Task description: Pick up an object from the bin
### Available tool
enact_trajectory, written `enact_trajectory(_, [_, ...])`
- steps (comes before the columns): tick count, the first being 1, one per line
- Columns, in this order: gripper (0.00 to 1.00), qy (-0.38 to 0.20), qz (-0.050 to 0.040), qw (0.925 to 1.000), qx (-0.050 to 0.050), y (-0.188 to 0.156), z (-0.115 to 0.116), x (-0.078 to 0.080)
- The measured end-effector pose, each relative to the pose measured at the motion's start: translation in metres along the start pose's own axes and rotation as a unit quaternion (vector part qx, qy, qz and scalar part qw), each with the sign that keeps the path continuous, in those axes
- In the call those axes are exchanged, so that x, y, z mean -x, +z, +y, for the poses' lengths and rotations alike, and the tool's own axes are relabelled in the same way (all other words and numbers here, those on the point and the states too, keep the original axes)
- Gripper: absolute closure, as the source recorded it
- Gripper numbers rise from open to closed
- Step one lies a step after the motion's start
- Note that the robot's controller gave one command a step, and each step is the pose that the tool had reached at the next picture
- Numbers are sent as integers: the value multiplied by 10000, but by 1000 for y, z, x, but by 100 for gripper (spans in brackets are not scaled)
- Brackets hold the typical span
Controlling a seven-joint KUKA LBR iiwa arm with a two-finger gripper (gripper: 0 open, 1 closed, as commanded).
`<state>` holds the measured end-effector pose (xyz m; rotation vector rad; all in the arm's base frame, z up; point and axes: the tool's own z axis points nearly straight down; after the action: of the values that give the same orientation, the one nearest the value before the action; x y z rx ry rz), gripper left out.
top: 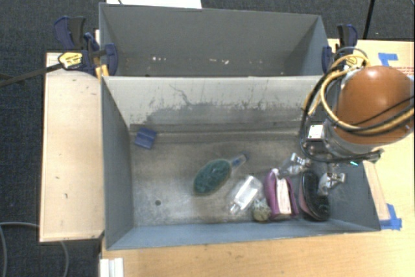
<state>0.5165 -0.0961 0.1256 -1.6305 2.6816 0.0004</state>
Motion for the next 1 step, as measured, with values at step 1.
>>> enact_trajectory(1, [0,-1208,3,9926,-79,29,-8,2])
